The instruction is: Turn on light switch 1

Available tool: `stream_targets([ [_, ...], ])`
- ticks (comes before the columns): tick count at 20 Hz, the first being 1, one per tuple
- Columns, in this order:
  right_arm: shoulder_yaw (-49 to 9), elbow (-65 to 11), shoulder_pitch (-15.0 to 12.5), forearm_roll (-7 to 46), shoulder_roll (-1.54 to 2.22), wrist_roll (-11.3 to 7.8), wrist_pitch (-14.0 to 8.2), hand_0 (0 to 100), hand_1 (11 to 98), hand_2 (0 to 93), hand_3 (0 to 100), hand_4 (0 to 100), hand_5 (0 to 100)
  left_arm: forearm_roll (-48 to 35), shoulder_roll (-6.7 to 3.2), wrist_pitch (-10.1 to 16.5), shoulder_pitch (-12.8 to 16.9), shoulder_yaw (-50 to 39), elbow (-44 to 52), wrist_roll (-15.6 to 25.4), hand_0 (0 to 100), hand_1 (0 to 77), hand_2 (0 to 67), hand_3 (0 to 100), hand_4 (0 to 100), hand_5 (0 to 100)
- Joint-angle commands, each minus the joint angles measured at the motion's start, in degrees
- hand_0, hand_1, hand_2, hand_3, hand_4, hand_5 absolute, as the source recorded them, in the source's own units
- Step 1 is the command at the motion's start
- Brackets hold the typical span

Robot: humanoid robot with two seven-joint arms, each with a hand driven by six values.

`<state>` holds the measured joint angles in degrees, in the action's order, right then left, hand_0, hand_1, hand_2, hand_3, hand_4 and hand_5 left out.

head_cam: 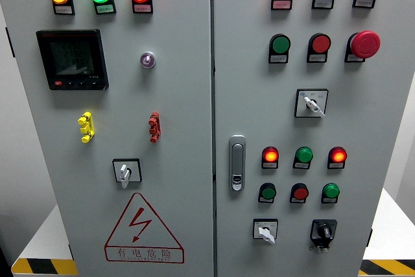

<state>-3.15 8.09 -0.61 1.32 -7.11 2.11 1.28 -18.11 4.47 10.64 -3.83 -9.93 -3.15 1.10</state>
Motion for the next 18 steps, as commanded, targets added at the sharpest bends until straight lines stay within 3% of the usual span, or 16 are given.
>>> stream_targets([
  [1,0.07,0.0,0.0,0.0,0.08,0.0,0.04,0,20.0,0.0,20,19,10,0.0,0.01,0.0,0.05,0.0,-0.01,-0.04,0,0.0,0.0,0,0,0],
  [18,-0.02,0.0,0.0,0.0,-0.01,0.0,0.04,0,20.0,0.0,20,19,11,-0.18,0.28,0.0,0.22,0.0,-0.19,-0.66,0,0.0,0.0,0,0,0],
])
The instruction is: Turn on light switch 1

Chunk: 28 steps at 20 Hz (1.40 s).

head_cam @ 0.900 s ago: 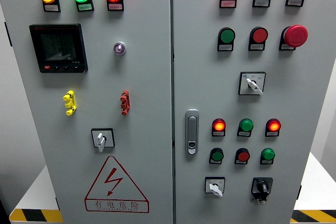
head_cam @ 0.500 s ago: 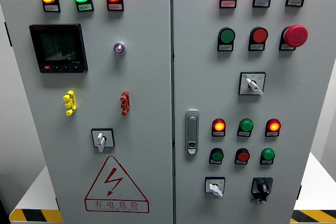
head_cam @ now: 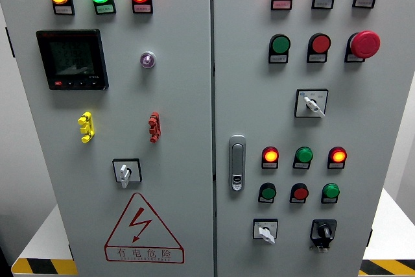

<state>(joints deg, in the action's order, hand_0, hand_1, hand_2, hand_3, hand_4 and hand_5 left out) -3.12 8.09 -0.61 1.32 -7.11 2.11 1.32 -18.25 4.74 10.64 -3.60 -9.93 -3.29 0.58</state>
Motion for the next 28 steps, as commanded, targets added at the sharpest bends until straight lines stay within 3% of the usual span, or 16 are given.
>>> stream_targets([
  [1,0.04,0.0,0.0,0.0,0.08,0.0,0.0,0,19.9,0.0,20,19,11,-0.21,0.0,0.0,0.0,0.0,-0.05,-0.22,0,0.0,0.0,0,0,0],
  [6,-0.04,0.0,0.0,0.0,0.08,0.0,-0.09,0,19.6,0.0,20,19,10,-3.99,0.0,0.0,0.0,-1.49,-0.14,-0.49,0,0.0,0.0,0,0,0],
  [10,0.04,0.0,0.0,0.0,0.0,0.0,0.0,0,19.5,0.0,20,19,10,-10.99,0.0,-0.09,0.0,-9.11,-0.22,-0.49,0,0.0,0.0,0,0,0],
  [13,0.04,0.0,0.0,0.0,0.0,0.0,-0.01,0,20.0,0.0,20,19,10,-21.71,0.18,0.0,0.0,-19.56,-0.22,-0.49,0,0.0,0.0,0,0,0],
  [22,0.04,0.0,0.0,0.0,-0.01,0.0,-0.09,0,19.9,0.0,20,19,10,-61.08,0.44,0.43,0.0,-62.0,-0.92,-0.49,0,0.0,0.0,0,0,0],
  [25,-0.04,0.0,0.0,0.0,-0.01,0.0,0.0,0,19.7,0.0,20,19,10,-69.97,0.44,0.7,0.0,-73.17,-2.85,-0.49,0,0.0,0.0,0,0,0],
  [28,0.04,0.0,0.0,0.0,0.08,0.0,-0.09,0,19.7,0.0,20,19,10,-76.3,0.44,0.96,0.0,-78.91,-4.53,-0.4,0,0.0,0.0,0,0,0],
])
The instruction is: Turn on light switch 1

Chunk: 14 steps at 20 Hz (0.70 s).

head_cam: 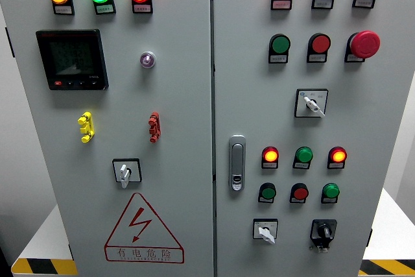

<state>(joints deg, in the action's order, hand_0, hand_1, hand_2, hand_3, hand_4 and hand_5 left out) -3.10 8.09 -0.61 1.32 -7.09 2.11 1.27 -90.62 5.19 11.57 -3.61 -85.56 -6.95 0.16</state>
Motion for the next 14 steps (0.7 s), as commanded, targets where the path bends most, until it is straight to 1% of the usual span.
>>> stream_targets([
  [1,0.02,0.0,0.0,0.0,0.06,0.0,0.04,0,19.8,0.0,20,19,10,-5.25,0.0,0.12,0.0,-4.43,-1.04,0.19,0,0.0,0.0,0,0,0],
  [2,0.02,0.0,0.0,0.0,-0.03,0.0,-0.04,0,19.8,0.0,20,19,10,-5.87,0.0,0.21,-0.08,-4.79,-1.39,0.37,0,0.0,0.0,0,0,0],
  [6,-0.06,0.0,0.0,0.0,-0.03,0.0,0.04,0,19.9,0.0,20,19,10,-4.92,0.09,0.21,-0.08,-4.88,-7.18,1.16,0,0.0,0.0,0,0,0],
  [7,-0.06,0.0,0.0,0.0,-0.03,0.0,-0.04,0,19.9,0.0,20,19,10,-4.91,0.09,0.12,0.0,-4.36,-8.59,1.77,0,1.5,0.0,0,0,0],
  [8,0.02,0.0,0.0,0.0,0.06,0.0,0.04,0,19.8,0.0,20,19,10,-4.65,0.09,0.12,-0.08,-4.53,-10.17,2.39,0,4.2,0.0,0,1,2],
  [9,-0.06,0.0,0.0,0.0,-0.03,0.0,-0.04,0,19.8,0.0,20,19,10,-4.65,0.0,0.03,-0.08,-4.27,-12.1,3.09,0,8.6,0.0,0,12,10],
  [10,-0.06,0.0,0.0,0.0,-0.03,0.0,-0.04,0,19.8,0.0,20,19,10,-4.74,0.0,-0.14,0.0,-4.18,-14.03,3.62,0,12.1,2.9,0,26,21],
  [11,-0.06,0.0,0.0,0.0,-0.03,0.0,0.04,0,19.9,0.0,20,19,10,-4.65,0.0,-0.49,0.0,-4.09,-16.31,3.97,0,14.6,4.9,5,32,27],
  [12,0.02,0.0,0.0,0.0,-0.03,0.0,0.04,0,19.9,0.0,20,19,10,-4.56,-0.09,-0.5,-0.08,-4.18,-18.34,4.06,0,18.9,8.4,19,45,30],
  [13,0.02,0.0,0.0,0.0,-0.03,0.0,0.04,0,19.5,0.0,20,19,10,-4.47,-0.09,-0.58,-0.08,-4.18,-20.36,4.15,0,20.6,11.5,26,52,34],
  [14,-0.06,0.0,0.0,0.0,-0.03,0.0,0.04,0,19.0,0.0,20,19,10,-4.47,-0.09,-0.67,-0.08,-4.18,-22.99,4.15,0,20.9,12.6,28,53,34],
])
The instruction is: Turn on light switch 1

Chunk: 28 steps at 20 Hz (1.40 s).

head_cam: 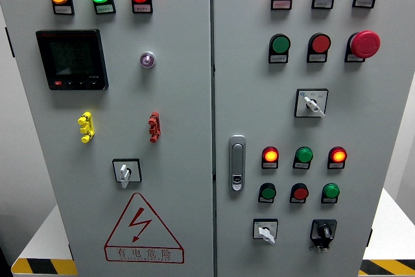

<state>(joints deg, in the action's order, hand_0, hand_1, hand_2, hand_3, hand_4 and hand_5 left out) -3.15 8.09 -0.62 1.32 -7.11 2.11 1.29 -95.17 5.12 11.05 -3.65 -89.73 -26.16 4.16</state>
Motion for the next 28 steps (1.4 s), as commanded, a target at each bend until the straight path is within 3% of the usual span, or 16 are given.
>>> stream_targets([
  [1,-0.01,0.0,0.0,0.0,0.08,0.0,0.03,0,19.3,0.0,20,19,10,0.24,-0.02,-0.24,-0.04,-0.01,-6.16,0.14,0,21.9,16.4,36,59,37],
  [5,-0.01,0.0,0.0,0.0,0.08,0.0,0.03,0,19.9,0.0,20,19,10,0.86,0.16,-1.55,0.05,-0.18,-17.41,-0.21,0,26.0,24.4,44,66,39],
  [10,0.08,0.0,0.0,0.0,-0.01,0.0,-0.06,0,20.0,0.0,20,19,10,0.86,0.33,-1.91,0.58,0.43,-30.07,-1.26,0,27.6,28.2,51,73,46],
  [17,-0.01,0.0,0.0,0.0,0.08,0.0,0.03,0,19.7,0.0,20,19,10,2.26,0.33,-1.91,2.07,2.19,-49.49,-7.4,0,27.3,30.1,58,80,56],
  [22,0.08,0.0,0.0,0.0,0.08,0.0,0.03,0,19.5,0.0,20,19,10,6.22,0.25,-2.08,2.42,3.42,-62.5,-14.61,0,25.1,30.4,62,84,64],
  [28,0.08,0.0,0.0,0.0,-0.01,0.0,0.03,0,19.8,0.0,20,19,10,6.49,0.07,-2.08,1.63,3.33,-67.01,-17.17,0,23.8,30.4,64,86,68],
])
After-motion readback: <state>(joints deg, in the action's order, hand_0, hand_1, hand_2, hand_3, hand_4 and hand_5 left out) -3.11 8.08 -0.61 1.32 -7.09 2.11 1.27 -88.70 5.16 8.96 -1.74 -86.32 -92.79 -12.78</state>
